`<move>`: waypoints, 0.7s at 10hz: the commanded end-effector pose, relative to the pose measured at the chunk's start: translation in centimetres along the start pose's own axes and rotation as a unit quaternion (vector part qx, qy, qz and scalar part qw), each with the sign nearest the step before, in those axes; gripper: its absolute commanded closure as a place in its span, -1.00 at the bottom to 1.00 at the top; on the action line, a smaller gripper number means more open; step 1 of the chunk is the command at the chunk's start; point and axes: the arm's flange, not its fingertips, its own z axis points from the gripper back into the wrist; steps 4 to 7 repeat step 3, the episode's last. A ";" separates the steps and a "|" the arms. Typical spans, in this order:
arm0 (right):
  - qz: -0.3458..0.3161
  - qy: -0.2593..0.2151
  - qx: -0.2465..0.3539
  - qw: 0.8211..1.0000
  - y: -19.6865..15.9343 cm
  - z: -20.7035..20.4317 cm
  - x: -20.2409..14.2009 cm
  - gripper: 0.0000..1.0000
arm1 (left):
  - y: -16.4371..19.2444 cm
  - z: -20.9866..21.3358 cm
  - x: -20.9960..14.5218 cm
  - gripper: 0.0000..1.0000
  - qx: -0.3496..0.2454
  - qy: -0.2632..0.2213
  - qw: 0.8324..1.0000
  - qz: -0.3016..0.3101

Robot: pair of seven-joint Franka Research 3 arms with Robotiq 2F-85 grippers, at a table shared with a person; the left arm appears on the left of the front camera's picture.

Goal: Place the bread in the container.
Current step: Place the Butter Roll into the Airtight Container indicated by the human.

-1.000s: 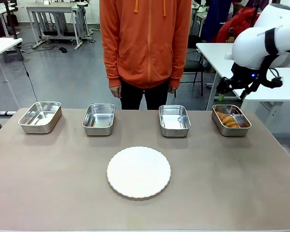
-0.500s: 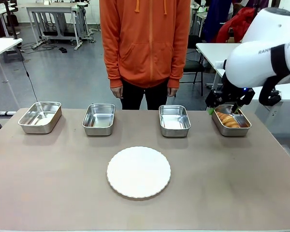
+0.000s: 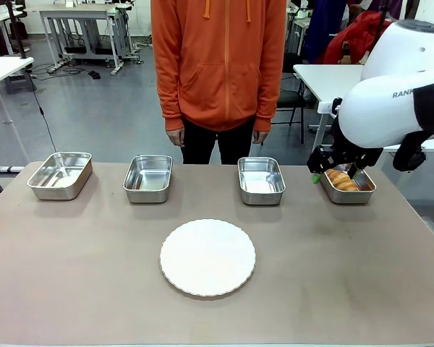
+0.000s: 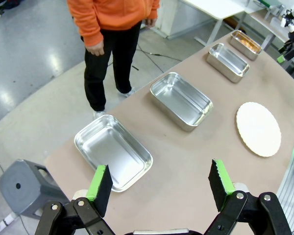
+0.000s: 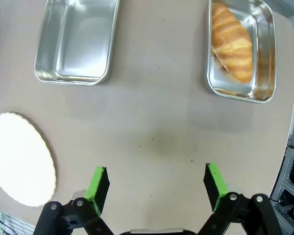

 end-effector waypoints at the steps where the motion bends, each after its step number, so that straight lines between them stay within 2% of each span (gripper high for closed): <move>1: -0.007 -0.002 0.002 1.000 0.0 0.1 0.7 -1.00 | -0.1 0.1 0.1 -1.00 -0.003 -0.007 1.000 -0.003; 7: -0.007 -0.002 0.002 1.000 0.0 0.1 0.7 -1.00 | -0.1 0.1 0.1 -1.00 -0.003 -0.007 1.000 -0.003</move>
